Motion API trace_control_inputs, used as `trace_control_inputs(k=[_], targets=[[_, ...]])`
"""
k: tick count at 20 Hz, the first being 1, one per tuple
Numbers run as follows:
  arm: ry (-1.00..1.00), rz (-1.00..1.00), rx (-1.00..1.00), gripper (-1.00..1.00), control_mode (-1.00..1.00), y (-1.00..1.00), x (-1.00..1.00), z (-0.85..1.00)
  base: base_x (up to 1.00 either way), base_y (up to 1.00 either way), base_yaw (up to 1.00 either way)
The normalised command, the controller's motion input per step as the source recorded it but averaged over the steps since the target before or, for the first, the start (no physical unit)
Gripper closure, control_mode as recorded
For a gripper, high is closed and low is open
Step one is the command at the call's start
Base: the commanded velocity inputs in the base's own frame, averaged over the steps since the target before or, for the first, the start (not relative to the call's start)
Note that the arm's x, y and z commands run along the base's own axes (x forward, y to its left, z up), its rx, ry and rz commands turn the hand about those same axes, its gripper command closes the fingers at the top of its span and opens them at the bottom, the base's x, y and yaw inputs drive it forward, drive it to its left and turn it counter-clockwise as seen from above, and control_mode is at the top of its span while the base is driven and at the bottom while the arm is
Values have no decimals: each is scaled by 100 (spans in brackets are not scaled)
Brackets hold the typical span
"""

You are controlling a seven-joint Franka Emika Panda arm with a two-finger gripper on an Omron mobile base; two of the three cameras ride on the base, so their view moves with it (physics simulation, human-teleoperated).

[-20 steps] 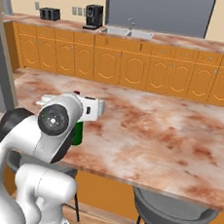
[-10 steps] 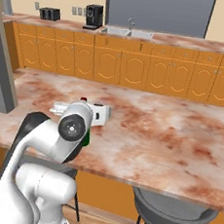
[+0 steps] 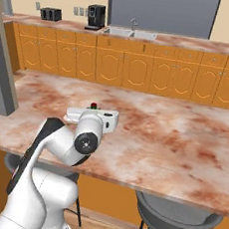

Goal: Get the candle and the beer from the cabinet and move them to the dining counter.

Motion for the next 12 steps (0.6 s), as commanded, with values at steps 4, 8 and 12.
trace_control_inputs(k=[4,8,12], targets=[[0,0,2,100,-100,0,50,-6,0,0,0],[0,0,0,100,-100,0,48,-10,0,0,0],[0,0,0,100,-100,0,40,-19,0,0,0]])
